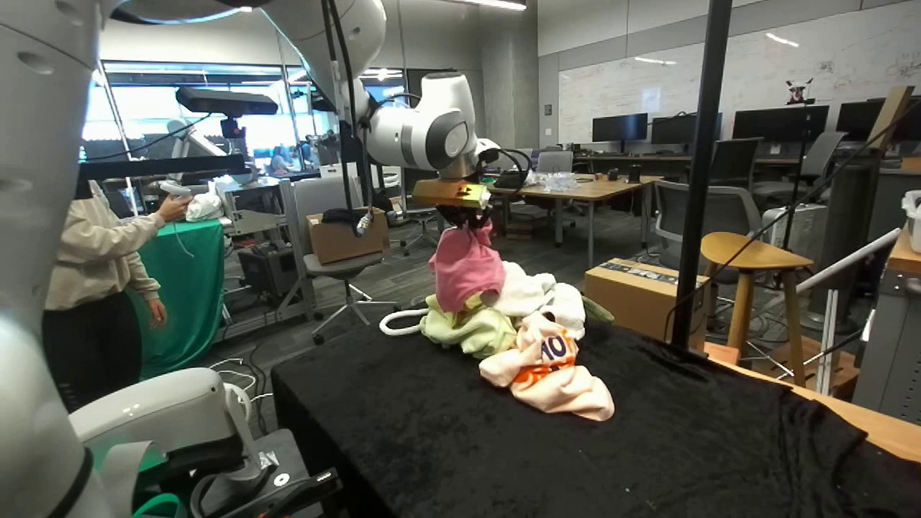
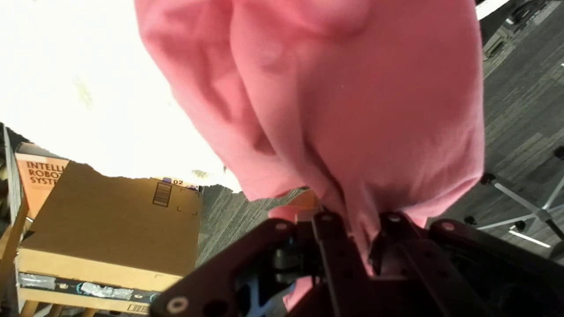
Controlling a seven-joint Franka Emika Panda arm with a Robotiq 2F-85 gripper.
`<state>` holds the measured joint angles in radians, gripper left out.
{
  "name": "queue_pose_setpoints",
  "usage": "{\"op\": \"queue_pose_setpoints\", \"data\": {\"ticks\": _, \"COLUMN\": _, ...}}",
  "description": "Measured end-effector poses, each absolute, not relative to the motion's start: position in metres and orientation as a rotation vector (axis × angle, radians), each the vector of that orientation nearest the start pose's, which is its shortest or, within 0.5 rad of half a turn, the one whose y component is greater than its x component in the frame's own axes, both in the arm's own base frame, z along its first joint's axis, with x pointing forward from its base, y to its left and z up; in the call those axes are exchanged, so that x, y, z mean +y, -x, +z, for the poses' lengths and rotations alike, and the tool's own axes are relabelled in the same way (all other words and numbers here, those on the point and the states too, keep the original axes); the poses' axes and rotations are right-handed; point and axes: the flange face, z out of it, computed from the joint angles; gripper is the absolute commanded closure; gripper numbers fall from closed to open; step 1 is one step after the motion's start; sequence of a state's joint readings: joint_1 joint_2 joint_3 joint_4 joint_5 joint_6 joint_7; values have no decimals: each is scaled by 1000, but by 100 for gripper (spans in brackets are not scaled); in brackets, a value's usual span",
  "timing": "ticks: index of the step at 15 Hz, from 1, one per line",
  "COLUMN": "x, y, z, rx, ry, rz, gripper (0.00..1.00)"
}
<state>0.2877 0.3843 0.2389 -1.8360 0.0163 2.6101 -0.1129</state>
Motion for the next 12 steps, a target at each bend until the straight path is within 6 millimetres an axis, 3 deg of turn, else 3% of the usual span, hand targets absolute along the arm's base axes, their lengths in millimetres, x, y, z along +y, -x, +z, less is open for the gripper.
{"op": "queue_pose_setpoints", "data": {"ticks": 3, "x": 325, "y": -600, "z": 343, "rx": -860, "ry": 2824, "rz": -490, "gripper": 92}}
{"op": "queue_pose_setpoints", "data": {"ticks": 7, "x": 311, "y": -619, "z": 308, "rx": -840, "ry": 2884, "rz": -422, "gripper": 92}}
{"op": "queue_pose_setpoints", "data": {"ticks": 9, "x": 302, "y": -627, "z": 292, "rx": -821, "ry": 2916, "rz": -383, "gripper": 66}}
{"op": "queue_pose_setpoints", "data": {"ticks": 12, "x": 294, "y": -636, "z": 282, "rx": -796, "ry": 2940, "rz": -345, "gripper": 43}}
